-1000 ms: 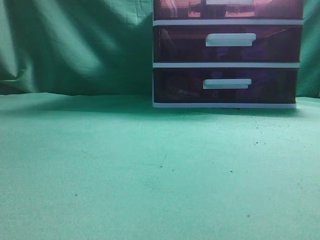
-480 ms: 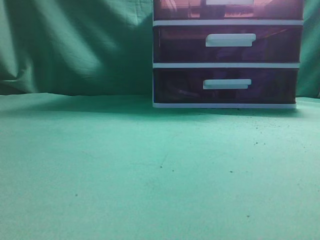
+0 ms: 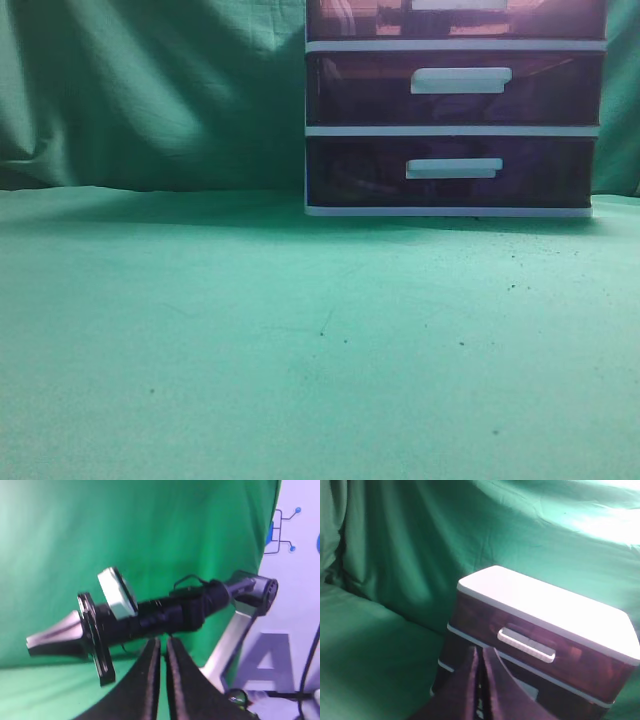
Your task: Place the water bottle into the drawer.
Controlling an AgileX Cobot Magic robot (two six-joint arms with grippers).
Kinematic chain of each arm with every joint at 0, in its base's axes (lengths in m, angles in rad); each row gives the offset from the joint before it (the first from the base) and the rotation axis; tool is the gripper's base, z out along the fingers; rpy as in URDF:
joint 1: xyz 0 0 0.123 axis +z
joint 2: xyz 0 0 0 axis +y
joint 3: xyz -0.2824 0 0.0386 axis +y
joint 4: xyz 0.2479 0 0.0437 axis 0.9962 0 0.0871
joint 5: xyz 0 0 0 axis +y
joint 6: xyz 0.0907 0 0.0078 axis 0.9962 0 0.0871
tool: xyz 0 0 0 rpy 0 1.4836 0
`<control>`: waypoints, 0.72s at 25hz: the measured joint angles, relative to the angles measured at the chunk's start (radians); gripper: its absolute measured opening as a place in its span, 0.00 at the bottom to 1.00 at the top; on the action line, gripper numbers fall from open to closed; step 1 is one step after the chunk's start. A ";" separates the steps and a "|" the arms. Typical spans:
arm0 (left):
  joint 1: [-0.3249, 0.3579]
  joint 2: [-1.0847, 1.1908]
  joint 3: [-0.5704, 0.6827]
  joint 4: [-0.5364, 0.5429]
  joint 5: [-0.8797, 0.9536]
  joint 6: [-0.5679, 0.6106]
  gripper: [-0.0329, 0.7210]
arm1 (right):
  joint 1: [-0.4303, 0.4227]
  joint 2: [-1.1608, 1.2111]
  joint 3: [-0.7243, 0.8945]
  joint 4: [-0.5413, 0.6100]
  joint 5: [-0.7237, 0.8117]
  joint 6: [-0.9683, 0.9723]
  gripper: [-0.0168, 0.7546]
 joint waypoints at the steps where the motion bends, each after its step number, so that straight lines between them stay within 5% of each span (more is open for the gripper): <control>1: 0.000 -0.018 0.058 0.000 0.002 -0.002 0.04 | 0.000 -0.005 0.014 0.000 0.010 -0.005 0.02; 5: 0.000 -0.103 0.272 0.000 0.076 -0.002 0.04 | 0.000 -0.020 0.075 0.000 0.068 -0.005 0.02; 18: 0.000 -0.481 0.857 0.000 0.780 -0.003 0.04 | 0.000 -0.022 0.179 0.000 0.221 0.013 0.02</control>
